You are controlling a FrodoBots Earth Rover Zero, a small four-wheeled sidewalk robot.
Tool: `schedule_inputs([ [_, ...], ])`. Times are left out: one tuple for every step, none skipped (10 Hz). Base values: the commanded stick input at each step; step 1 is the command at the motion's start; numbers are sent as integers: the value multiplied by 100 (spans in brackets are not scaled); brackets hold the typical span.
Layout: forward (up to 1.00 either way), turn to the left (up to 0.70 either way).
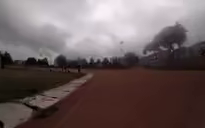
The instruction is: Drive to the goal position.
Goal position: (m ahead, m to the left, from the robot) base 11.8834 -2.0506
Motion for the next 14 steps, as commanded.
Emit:
schedule_inputs([
  [70,1],
  [70,2],
  [70,6],
  [70,6],
  [70,7],
  [70,8],
  [70,8],
  [70,7],
  [70,-35],
  [70,-35],
  [70,-35],
  [70,-35],
  [70,-35],
  [70,-35],
])
